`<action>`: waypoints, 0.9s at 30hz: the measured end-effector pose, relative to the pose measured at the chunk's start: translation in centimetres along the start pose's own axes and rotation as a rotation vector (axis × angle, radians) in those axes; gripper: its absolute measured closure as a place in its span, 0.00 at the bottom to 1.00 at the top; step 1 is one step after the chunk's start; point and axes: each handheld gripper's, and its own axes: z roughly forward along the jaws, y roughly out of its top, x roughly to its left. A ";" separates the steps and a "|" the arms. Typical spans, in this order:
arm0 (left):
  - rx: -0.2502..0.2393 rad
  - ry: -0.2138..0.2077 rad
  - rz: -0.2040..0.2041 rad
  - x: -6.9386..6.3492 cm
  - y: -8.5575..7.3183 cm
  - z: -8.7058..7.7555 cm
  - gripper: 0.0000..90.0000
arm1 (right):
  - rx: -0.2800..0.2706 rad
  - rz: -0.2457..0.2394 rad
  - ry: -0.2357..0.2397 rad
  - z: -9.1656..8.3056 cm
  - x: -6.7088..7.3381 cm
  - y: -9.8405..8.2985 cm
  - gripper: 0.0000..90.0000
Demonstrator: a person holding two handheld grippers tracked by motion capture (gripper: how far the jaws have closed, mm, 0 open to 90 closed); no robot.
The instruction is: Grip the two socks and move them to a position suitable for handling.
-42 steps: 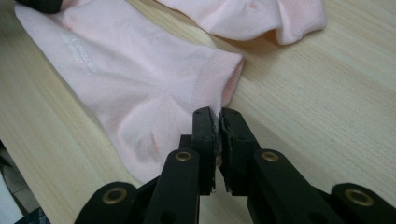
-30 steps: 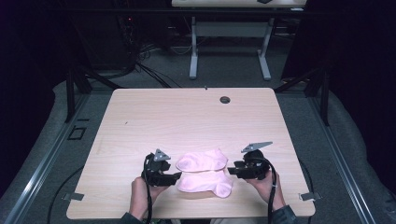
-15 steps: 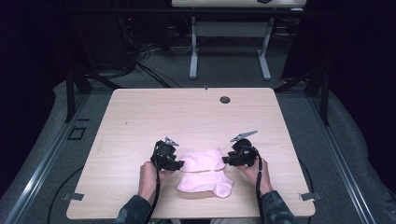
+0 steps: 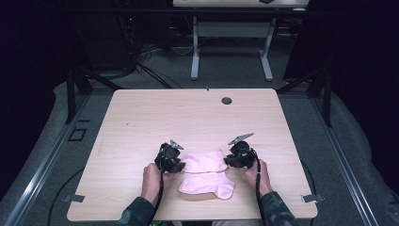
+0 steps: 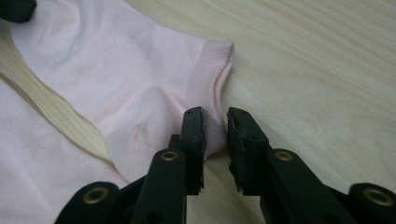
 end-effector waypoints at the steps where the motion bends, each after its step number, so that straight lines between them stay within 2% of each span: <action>1: -0.002 -0.002 0.008 -0.1 0.0 0.0 0.86 | -0.004 0.000 0.004 0.0 0.1 0.0 0.90; 6: -0.010 -0.014 0.011 0.0 0.0 0.1 0.94 | -0.008 0.006 0.016 0.0 0.1 -0.2 0.93; 12: -0.033 -0.054 -0.029 0.7 -0.2 -0.7 0.96 | -0.039 0.026 0.043 -0.8 0.0 -0.5 0.94; 14: -0.062 -0.080 -0.042 0.8 0.0 -2.0 0.96 | -0.076 0.026 0.044 -2.3 0.1 -0.4 0.94; 15: -0.062 -0.080 -0.042 0.8 0.0 -2.0 0.96 | -0.076 0.026 0.044 -2.3 0.1 -0.4 0.94; 16: -0.071 -0.092 -0.043 0.8 0.1 -2.7 0.96 | -0.090 0.029 0.049 -2.8 0.2 -0.4 0.94; 17: -0.084 -0.099 -0.044 0.8 0.3 -3.6 0.96 | -0.109 0.019 0.041 -4.1 0.4 -0.1 0.94; 18: -0.084 -0.099 -0.044 0.8 0.3 -3.6 0.96 | -0.109 0.019 0.041 -4.1 0.4 -0.1 0.94; 19: -0.095 -0.109 -0.050 0.6 0.5 -4.5 0.96 | -0.116 0.015 0.042 -5.1 0.7 0.0 0.94; 22: -0.103 -0.119 -0.047 0.4 0.7 -5.3 0.95 | -0.132 0.012 0.039 -6.1 1.0 0.1 0.94; 27: -0.120 -0.153 -0.044 -0.4 0.5 -7.1 0.95 | -0.142 0.011 0.062 -8.4 1.8 -0.3 0.94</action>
